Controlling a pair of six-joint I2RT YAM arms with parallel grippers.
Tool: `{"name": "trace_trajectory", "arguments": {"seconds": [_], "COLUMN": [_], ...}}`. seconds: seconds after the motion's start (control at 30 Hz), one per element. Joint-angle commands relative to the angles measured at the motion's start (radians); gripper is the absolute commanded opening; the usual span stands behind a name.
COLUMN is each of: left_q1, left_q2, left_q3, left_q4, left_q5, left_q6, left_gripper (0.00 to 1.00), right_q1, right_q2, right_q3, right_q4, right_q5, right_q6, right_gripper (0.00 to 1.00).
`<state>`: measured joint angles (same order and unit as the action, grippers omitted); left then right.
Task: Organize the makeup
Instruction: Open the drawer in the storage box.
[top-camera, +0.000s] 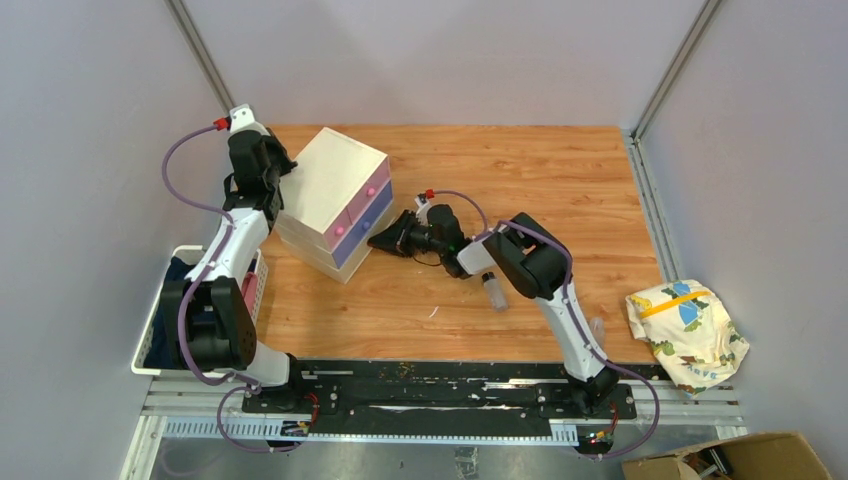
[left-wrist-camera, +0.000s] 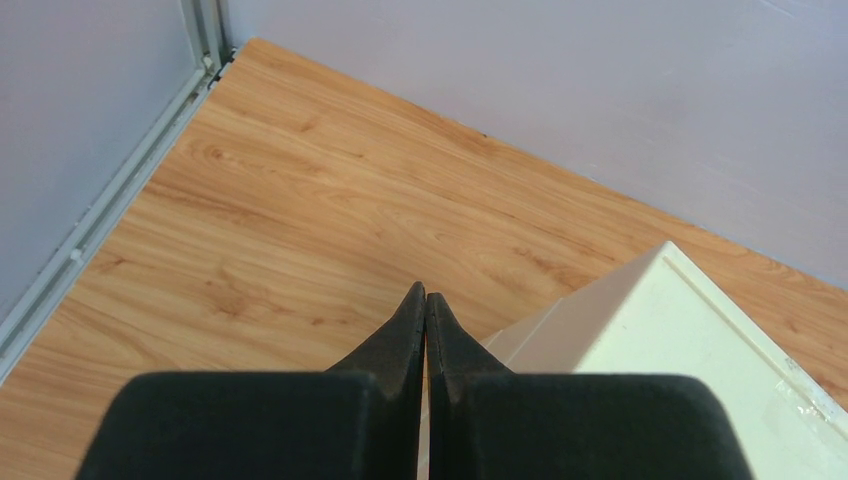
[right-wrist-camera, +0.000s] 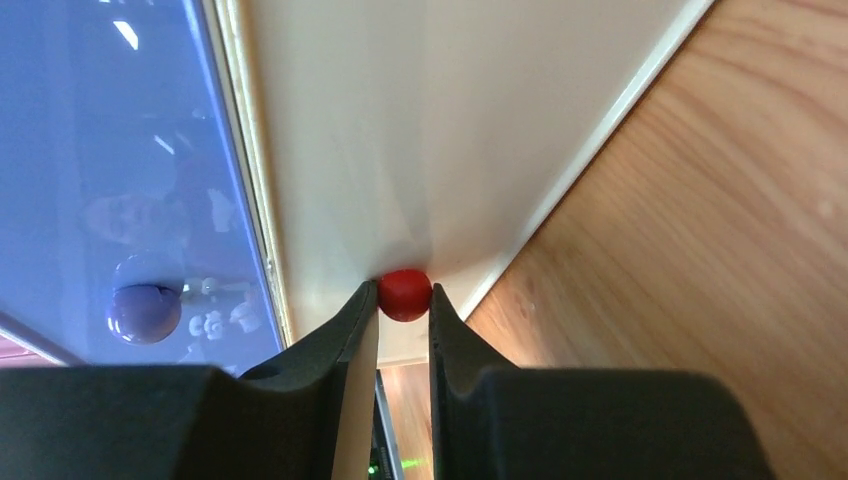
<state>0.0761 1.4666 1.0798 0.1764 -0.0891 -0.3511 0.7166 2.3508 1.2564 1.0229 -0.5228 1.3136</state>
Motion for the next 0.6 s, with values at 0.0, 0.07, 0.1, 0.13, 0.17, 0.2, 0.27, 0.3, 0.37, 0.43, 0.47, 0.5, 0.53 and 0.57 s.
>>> {"name": "trace_trajectory", "arguments": {"seconds": [0.0,0.07,0.1,0.13,0.17,0.2,0.27,0.3,0.37,0.43,0.47,0.5,0.53,0.57], "left_q1": [-0.015,-0.014,-0.014,-0.015,-0.015,-0.014,-0.016,-0.014,-0.015,-0.014,-0.015,-0.015,-0.015,-0.014], "left_q2": [0.001,-0.002,-0.002,-0.004,-0.004,-0.004,-0.004,-0.004,-0.004,-0.006,-0.006,-0.006,-0.006,-0.005], "left_q3": [-0.042,-0.044,-0.044,-0.045,-0.046,-0.045,-0.044,-0.042,-0.041,-0.043,-0.042,-0.042,-0.041,-0.040], "left_q4": [-0.118,-0.118,-0.119,-0.118,-0.118,-0.119,-0.118,-0.118,-0.118,-0.119,-0.118,-0.118,-0.118,-0.118], "left_q5": [0.047,0.048,0.048,0.048,0.049,0.051,0.057,0.059,0.058,0.058,0.061,0.061,0.063,0.064], "left_q6": [0.002,0.001,0.001,0.001,0.001,0.000,-0.003,-0.003,-0.002,-0.002,-0.002,-0.003,-0.003,-0.002], "left_gripper": [0.00,0.00,0.00,0.00,0.00,0.00,0.00,0.00,0.00,0.00,0.00,0.00,0.00,0.00], "right_q1": [-0.002,-0.008,-0.012,-0.015,-0.018,-0.020,-0.026,-0.028,-0.035,-0.040,-0.044,-0.049,-0.052,-0.056], "right_q2": [-0.115,-0.143,-0.158,-0.170,-0.185,-0.196,-0.214,-0.222,-0.244,-0.268,-0.279,-0.296,-0.312,-0.325], "right_q3": [-0.086,-0.131,-0.150,-0.180,-0.201,-0.216,-0.248,-0.262,-0.295,-0.330,-0.350,-0.371,-0.394,-0.418], "right_q4": [-0.033,-0.023,-0.023,-0.018,-0.016,-0.017,-0.010,-0.006,-0.004,-0.005,-0.003,0.000,0.004,0.009], "right_q5": [0.048,0.054,0.055,0.057,0.060,0.060,0.060,0.060,0.062,0.057,0.056,0.052,0.054,0.054], "right_q6": [-0.064,-0.068,-0.071,-0.076,-0.080,-0.083,-0.083,-0.082,-0.084,-0.089,-0.092,-0.095,-0.096,-0.101], "right_gripper": [0.00,0.00,0.00,0.00,0.00,0.00,0.00,0.00,0.00,0.00,0.00,0.00,0.00,0.00]}}
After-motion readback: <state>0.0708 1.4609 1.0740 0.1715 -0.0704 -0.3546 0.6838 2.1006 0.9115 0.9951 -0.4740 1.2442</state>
